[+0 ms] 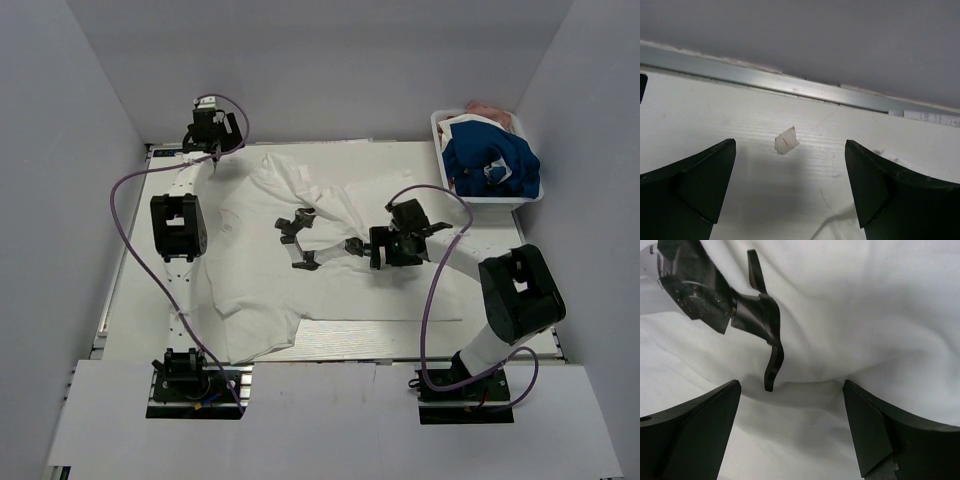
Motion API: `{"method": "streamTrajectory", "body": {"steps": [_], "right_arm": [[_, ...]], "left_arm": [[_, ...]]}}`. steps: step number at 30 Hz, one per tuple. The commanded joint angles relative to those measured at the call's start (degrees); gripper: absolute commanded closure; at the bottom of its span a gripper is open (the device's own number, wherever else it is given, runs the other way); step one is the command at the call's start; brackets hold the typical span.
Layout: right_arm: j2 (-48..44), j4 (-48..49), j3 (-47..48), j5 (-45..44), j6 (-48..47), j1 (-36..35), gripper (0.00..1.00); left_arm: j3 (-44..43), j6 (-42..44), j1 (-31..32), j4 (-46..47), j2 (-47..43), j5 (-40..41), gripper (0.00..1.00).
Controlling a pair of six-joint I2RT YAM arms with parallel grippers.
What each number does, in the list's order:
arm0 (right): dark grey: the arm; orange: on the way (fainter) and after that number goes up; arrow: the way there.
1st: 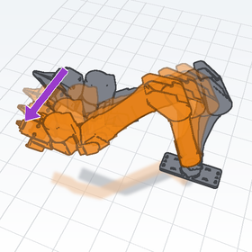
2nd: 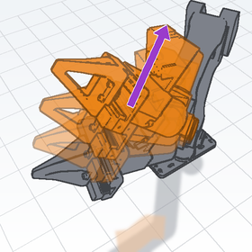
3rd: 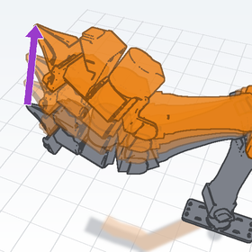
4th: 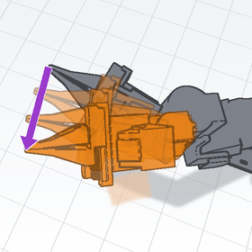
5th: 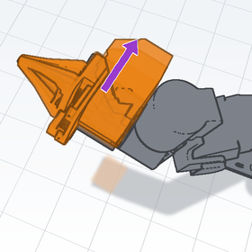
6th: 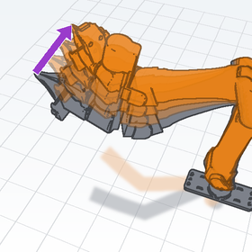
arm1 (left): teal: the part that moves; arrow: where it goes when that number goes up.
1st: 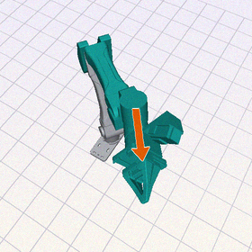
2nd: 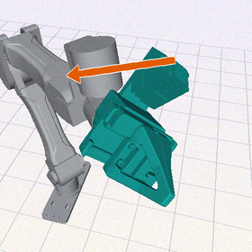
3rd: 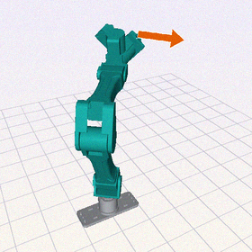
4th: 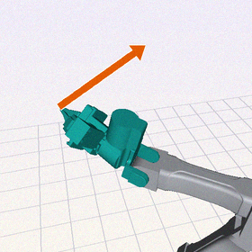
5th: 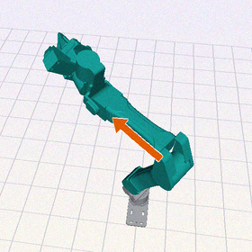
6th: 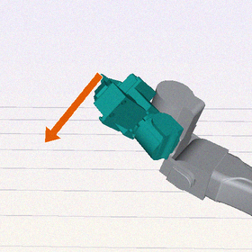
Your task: Fold and stack the t-shirts
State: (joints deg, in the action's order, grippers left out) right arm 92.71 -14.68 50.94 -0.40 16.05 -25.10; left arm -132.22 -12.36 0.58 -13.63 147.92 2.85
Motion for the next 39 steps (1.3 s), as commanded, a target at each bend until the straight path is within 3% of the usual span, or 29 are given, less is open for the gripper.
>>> {"method": "streamTrajectory", "body": {"steps": [1, 6, 7, 10, 13, 19, 28, 31, 39], "right_arm": [[-1.81, -5.1, 0.83, 3.74, -2.52, 0.32, 0.1], [-5.87, -2.64, 5.66, 3.49, -1.64, 1.11, 0.1], [-5.87, -2.9, 6.53, 1.22, -0.86, 1.46, 0.1], [-2.37, -4.38, 14.07, -3.72, 3.89, 3.29, 0.1], [4.74, -4.13, 19.98, -2.15, 6.18, 5.93, 0.1], [17.49, -5.8, 34.12, -2.59, 3.11, 9.8, 0.1], [36.12, -9.48, 53.62, -5.13, -1.2, 11.3, 0.1], [40.08, -10.9, 56.02, -5.13, 0.63, 11.48, 0.1], [49.67, -14.15, 65.69, -1.02, 6.88, 15.34, 0.1]], "left_arm": [[2.57, -1.88, 0.04, -4.38, -12.02, 0.14, 0.0], [16.71, -4.5, 2.14, -7.99, -24.85, -0.56, 0.0], [21.26, -5.47, 2.15, -7.99, -28.09, -4.92, 0.0], [24.64, -6.71, 3.46, -9.82, -29.09, -10.66, 0.0], [25.78, -7.59, 4.78, -11.41, -25.77, -14.78, 0.0], [24.04, -5.75, 6.01, -11.95, -20.05, -17.52, 0.0], [21.57, -6.27, 7.24, -12.82, -13.54, -14.81, 0.0], [21.57, -8.2, 5.84, -13.35, -10.29, -14.28, 0.0], [3.74, -11.1, 2.24, -25.13, 2.19, -6.81, 0.0]]}}
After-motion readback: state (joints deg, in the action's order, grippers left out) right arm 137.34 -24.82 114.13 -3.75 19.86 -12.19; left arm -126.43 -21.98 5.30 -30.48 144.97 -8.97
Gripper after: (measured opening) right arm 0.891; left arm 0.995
